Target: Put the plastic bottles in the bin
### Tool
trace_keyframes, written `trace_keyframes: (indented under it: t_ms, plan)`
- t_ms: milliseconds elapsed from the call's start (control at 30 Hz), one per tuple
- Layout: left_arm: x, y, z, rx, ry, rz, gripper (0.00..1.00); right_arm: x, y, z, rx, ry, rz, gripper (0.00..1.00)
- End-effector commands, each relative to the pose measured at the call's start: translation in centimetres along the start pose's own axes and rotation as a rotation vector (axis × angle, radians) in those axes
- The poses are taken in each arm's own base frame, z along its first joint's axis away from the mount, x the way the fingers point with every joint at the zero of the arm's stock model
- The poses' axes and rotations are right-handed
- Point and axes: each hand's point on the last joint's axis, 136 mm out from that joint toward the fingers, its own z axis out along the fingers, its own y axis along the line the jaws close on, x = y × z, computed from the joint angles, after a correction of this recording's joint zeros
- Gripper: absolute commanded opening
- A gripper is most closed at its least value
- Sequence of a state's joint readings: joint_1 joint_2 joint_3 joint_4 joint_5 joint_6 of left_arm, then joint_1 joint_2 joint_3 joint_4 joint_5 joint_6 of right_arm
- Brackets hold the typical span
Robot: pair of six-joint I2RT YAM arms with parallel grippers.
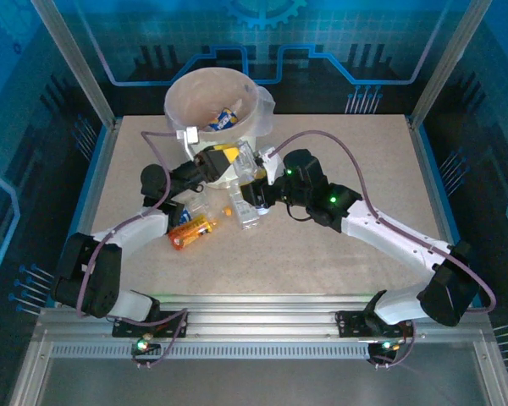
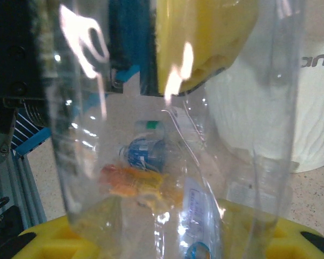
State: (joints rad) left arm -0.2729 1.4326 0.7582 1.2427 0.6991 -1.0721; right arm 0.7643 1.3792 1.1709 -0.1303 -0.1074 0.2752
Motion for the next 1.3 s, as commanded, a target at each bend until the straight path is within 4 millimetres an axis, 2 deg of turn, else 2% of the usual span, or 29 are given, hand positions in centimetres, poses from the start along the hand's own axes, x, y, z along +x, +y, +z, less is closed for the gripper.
trace_keyframes:
  t_ms: [0, 100, 267, 500, 567, 667, 733, 767, 800, 833, 1067, 1267]
  plan:
    - [0.2, -1.0, 0.9, 0.018, 0.037, 0.03, 0.95, -1.1, -0.3, 0.1, -0.002, -0.039, 0.011, 0.43]
    - [0.6, -0.8, 1.2, -0.011, 0.064, 0.029, 0.86, -1.2, -0.3, 0.2, 0.001, -0.042, 0.009, 0.43]
    - [1.2, -1.5, 1.8, -0.035, 0.105, 0.067, 0.74, -1.3, -0.5, 0.4, 0.005, -0.037, 0.005, 0.43]
    - [0.7, -2.4, 1.9, -0.042, 0.1, 0.09, 0.44, -1.3, -0.4, 0.5, 0.004, -0.032, 0.005, 0.46]
    - [0.6, -2.4, 1.9, -0.044, 0.098, 0.094, 0.39, -1.3, -0.4, 0.4, 0.006, -0.032, 0.006, 0.53]
    - [0.3, -2.8, 1.9, -0.05, 0.097, 0.111, 0.37, -1.3, -0.5, 0.2, 0.014, -0.026, 0.009, 0.77]
    - [0.0, -2.9, 1.9, -0.077, 0.102, 0.136, 0.37, -1.2, -0.7, 0.1, 0.028, -0.015, 0.015, 0.87]
    - [-0.4, -2.9, 1.8, -0.103, 0.103, 0.156, 0.37, -1.3, -0.8, -0.1, 0.036, -0.012, 0.016, 0.9]
    - [-0.7, -2.8, 1.7, -0.14, 0.103, 0.181, 0.36, -1.1, -0.9, -0.2, 0.045, -0.005, 0.02, 0.99]
    - [-1.1, -2.8, 1.6, -0.176, 0.102, 0.205, 0.36, -1.0, -1.0, -0.3, 0.05, -0.001, 0.021, 1.0]
    - [-6.0, -2.9, 0.3, -0.482, 0.077, 0.44, 0.36, -1.2, -1.1, -1.7, 0.066, -0.017, 0.044, 1.0]
    - [-11.4, -4.3, 1.0, -0.572, 0.006, 0.615, 0.38, -0.4, -1.4, -1.5, 0.08, 0.024, 0.061, 1.0]
